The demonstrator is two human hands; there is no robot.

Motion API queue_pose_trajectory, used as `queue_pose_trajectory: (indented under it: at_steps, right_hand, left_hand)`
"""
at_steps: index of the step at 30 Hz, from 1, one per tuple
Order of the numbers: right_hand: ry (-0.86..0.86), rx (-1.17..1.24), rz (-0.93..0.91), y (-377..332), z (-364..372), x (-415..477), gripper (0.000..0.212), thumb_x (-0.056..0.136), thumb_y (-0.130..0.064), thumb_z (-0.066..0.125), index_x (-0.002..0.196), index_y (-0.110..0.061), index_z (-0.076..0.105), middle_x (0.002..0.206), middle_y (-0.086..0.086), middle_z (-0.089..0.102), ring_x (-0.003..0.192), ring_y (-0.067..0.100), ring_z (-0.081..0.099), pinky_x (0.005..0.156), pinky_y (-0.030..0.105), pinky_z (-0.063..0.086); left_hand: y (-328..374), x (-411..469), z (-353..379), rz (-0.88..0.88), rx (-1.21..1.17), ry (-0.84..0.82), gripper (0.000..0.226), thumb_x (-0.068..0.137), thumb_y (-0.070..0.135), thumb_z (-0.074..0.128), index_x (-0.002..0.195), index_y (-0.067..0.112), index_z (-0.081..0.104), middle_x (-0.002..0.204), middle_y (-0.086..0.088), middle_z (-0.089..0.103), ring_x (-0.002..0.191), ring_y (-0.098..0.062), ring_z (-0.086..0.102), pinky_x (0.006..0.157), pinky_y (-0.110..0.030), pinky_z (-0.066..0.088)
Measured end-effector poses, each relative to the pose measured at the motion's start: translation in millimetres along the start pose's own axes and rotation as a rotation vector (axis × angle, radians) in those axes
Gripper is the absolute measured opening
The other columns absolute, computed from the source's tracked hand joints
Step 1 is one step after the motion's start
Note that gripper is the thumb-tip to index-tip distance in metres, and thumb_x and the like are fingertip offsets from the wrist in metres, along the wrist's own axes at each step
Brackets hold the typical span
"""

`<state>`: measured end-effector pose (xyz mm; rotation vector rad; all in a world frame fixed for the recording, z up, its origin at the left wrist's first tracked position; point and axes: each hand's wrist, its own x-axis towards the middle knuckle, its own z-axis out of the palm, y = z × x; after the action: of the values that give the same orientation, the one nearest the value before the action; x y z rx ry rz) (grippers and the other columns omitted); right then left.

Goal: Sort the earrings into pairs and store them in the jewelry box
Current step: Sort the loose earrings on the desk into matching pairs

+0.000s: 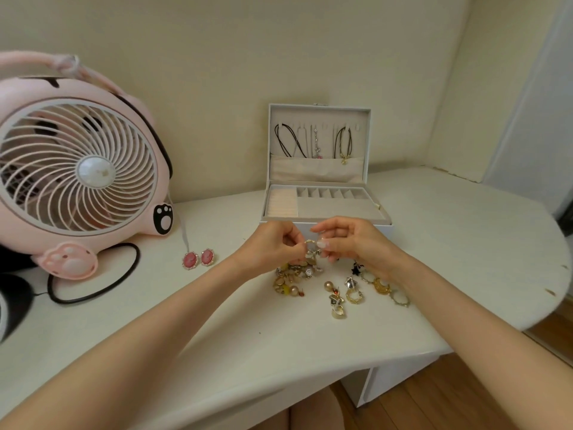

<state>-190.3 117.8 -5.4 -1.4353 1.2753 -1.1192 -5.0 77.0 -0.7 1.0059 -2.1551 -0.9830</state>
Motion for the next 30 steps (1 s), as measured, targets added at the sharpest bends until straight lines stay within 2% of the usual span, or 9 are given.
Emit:
queue_pose_trajectory:
  at_steps: [2, 6, 10, 13, 16, 19, 22, 27, 30]
  right_hand:
    - [0.057, -0.068, -0.002, 1.0, -0.6, 1.5, 0.025, 0.078, -0.001, 0.071, 0.102, -0.007, 0.067, 0.079, 0.006, 0.066, 0.069, 0.016, 0.066, 0.062, 0.024, 0.055]
    - [0.157, -0.446, -0.019, 3.5, -1.4, 1.6, 0.019, 0.077, -0.004, 0.073, 0.091, -0.015, 0.071, 0.080, 0.000, 0.069, 0.070, 0.014, 0.068, 0.061, 0.015, 0.049]
    - [0.129, -0.652, -0.067, -3.7, -6.5, -7.9, 0.023, 0.073, -0.010, 0.078, 0.088, -0.025, 0.071, 0.087, -0.007, 0.068, 0.062, -0.002, 0.052, 0.060, 0.011, 0.041]
    - [-0.037, -0.661, -0.041, -20.0, -17.7, -22.8, 0.016, 0.073, -0.013, 0.078, 0.080, -0.026, 0.072, 0.083, -0.005, 0.067, 0.057, -0.003, 0.047, 0.061, 0.016, 0.040]
    - [-0.301, -0.828, 0.034, -28.2, -25.6, -35.6, 0.025, 0.069, -0.019, 0.081, 0.089, -0.031, 0.071, 0.084, -0.009, 0.060, 0.064, -0.003, 0.045, 0.065, 0.016, 0.039]
    - [-0.349, -1.010, 0.026, -21.0, -22.9, -37.3, 0.034, 0.068, -0.018, 0.081, 0.093, -0.037, 0.067, 0.085, -0.010, 0.050, 0.072, -0.003, 0.046, 0.065, 0.013, 0.037]
    - [-0.326, -1.014, 0.001, -13.8, -19.8, -35.9, 0.030, 0.067, -0.019, 0.082, 0.088, -0.036, 0.067, 0.084, -0.010, 0.049, 0.072, 0.002, 0.046, 0.064, 0.012, 0.036]
    - [-0.222, -0.898, -0.027, -16.2, -19.6, -34.4, 0.020, 0.073, -0.024, 0.078, 0.090, -0.029, 0.067, 0.082, -0.010, 0.053, 0.064, -0.006, 0.045, 0.062, 0.014, 0.038]
    - [-0.125, -0.786, -0.083, -24.9, -10.4, -28.6, 0.021, 0.075, -0.019, 0.076, 0.093, -0.025, 0.066, 0.084, -0.008, 0.059, 0.056, -0.006, 0.043, 0.056, 0.012, 0.038]
  left_hand:
    - [0.8, -1.3, -0.5, 0.013, 0.043, 0.006, 0.013, 0.082, 0.006, 0.061, 0.073, 0.016, 0.060, 0.072, -0.004, 0.067, 0.072, -0.017, 0.065, 0.075, -0.033, 0.054]
    - [-1.3, -3.3, -1.8, 0.017, 0.081, 0.027, 0.012, 0.082, 0.009, 0.063, 0.073, 0.017, 0.059, 0.073, -0.002, 0.065, 0.071, -0.015, 0.061, 0.067, -0.026, 0.051]
    - [-3.8, -2.7, -0.9, 0.025, 0.099, 0.018, 0.008, 0.082, 0.013, 0.065, 0.077, 0.015, 0.059, 0.075, -0.001, 0.064, 0.068, -0.013, 0.059, 0.063, -0.022, 0.047]
    - [-2.8, -1.2, 2.5, 0.044, 0.110, 0.002, 0.008, 0.083, 0.015, 0.065, 0.078, 0.016, 0.059, 0.076, 0.002, 0.063, 0.067, -0.009, 0.058, 0.062, -0.017, 0.047]
    - [-1.1, -1.7, 6.8, 0.064, 0.118, -0.004, 0.008, 0.083, 0.016, 0.065, 0.078, 0.017, 0.059, 0.078, 0.004, 0.063, 0.068, -0.007, 0.059, 0.062, -0.015, 0.048]
    - [0.5, -4.1, 8.5, 0.086, 0.109, -0.004, 0.009, 0.083, 0.017, 0.066, 0.078, 0.018, 0.059, 0.082, 0.004, 0.065, 0.072, -0.008, 0.060, 0.064, -0.015, 0.049]
    - [0.4, -6.8, 7.7, 0.108, 0.107, -0.002, 0.013, 0.083, 0.018, 0.067, 0.076, 0.020, 0.056, 0.087, 0.002, 0.068, 0.076, -0.008, 0.063, 0.067, -0.019, 0.052]
    - [-3.5, -13.0, -1.4, 0.193, 0.191, -0.015, 0.017, 0.082, 0.014, 0.068, 0.075, 0.022, 0.055, 0.097, -0.001, 0.067, 0.080, -0.010, 0.062, 0.076, -0.027, 0.055]
    - [-7.1, -18.5, -13.4, 0.233, 0.276, -0.007, 0.010, 0.081, 0.014, 0.069, 0.082, 0.017, 0.060, 0.096, 0.001, 0.067, 0.079, -0.012, 0.063, 0.074, -0.025, 0.054]
